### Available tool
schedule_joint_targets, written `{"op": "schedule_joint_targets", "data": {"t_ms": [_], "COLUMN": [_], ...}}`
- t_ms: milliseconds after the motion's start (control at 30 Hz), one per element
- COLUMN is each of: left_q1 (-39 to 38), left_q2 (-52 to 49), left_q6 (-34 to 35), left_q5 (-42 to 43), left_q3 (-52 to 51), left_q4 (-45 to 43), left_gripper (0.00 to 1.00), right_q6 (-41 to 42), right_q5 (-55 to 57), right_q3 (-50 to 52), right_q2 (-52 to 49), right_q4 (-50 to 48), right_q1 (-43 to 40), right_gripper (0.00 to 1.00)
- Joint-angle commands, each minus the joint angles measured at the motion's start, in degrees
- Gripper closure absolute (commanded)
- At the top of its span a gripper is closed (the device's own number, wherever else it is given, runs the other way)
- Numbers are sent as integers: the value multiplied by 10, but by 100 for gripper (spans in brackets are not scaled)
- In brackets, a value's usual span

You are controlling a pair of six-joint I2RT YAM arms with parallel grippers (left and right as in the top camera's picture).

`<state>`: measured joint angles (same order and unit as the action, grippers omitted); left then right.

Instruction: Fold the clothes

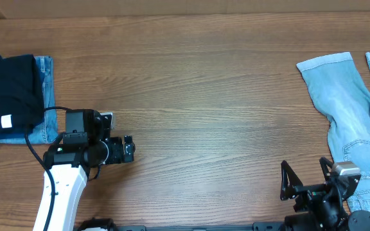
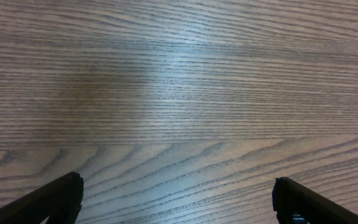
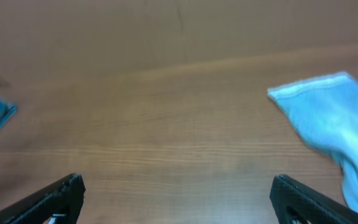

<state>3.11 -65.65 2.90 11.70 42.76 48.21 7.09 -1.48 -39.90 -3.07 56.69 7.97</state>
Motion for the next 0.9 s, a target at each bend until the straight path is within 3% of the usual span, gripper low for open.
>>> {"op": "schedule_joint_targets", "data": {"t_ms": [0, 500, 700, 867], "left_q1": [2, 2, 2, 2], "left_q2": [-3, -3, -3, -3], "left_q6": [5, 5, 5, 5], "left_q5": [-3, -3, -3, -3], "left_q3": [-2, -2, -1, -2], "left_q4": [0, -1, -1, -1], "left_gripper": [0, 0, 0, 0], "right_q6": [2, 0, 3, 4], "right_q5": [10, 122, 89, 65], "right_q3": [63, 393, 394, 394], "right_q2": [27, 29, 29, 29], "right_q4": [-55, -661, -524, -524], "right_q1": [2, 2, 3, 3], "right_gripper": [0, 0, 0, 0]}}
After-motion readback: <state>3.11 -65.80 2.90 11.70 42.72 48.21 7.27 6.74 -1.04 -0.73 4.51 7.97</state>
